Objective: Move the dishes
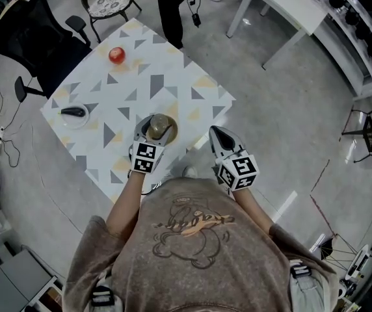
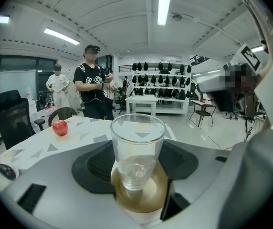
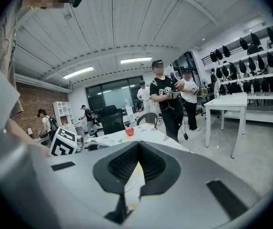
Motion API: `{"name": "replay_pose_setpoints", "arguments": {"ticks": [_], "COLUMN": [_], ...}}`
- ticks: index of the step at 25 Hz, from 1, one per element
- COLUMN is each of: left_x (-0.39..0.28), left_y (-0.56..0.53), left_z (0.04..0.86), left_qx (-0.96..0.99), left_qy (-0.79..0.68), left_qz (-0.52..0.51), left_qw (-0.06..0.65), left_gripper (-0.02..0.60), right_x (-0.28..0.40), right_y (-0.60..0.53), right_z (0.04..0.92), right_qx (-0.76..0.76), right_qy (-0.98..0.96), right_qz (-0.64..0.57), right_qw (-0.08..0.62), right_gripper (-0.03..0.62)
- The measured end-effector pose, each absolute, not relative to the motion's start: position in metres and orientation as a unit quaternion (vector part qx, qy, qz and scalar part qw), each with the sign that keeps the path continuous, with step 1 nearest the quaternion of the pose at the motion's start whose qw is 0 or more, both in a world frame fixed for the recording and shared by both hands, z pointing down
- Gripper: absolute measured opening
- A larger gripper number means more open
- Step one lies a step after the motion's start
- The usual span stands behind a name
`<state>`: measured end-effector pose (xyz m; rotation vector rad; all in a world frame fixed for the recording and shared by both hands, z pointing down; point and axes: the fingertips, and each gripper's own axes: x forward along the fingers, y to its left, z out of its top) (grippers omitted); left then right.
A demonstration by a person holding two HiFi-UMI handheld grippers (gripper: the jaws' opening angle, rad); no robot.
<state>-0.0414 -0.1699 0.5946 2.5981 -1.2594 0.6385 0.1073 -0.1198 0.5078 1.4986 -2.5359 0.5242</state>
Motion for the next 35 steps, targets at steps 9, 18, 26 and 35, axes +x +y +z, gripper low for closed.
{"name": "replay_pose_setpoints", "arguments": {"ticks": [9,18,26,35], "left_x": [-0.052,-0.076,-0.095,-0.107], "left_y": [-0.182,-0.193,-0.216,-0.229], "left_z": [0.549,0.509,0.484,0.492], "left_qx": [0.871,0.862,0.856,0.851], "left_qy": [-0.449,-0.476,-0.491,-0.498], "left_qz": [0.186,0.165,0.15,0.155], "left_qw": [0.074,0.062,0.058,0.065], "left_gripper": [0.287,0.287,0.287,0.287], "right_x": [0.098,0.086,0.08,0.076], "right_y": [-0.123,-0.126,-0.129,-0.133], "right_z": [0.511,0.513,0.515,0.516], "right_qx": [0.485,0.472,0.467,0.468], "right_qy": [-0.853,-0.86,-0.862,-0.861], "right_qz": [0.178,0.18,0.182,0.184], "right_qw": [0.073,0.072,0.074,0.079], "right_gripper": [0.003,0.003,0.003,0.003]}}
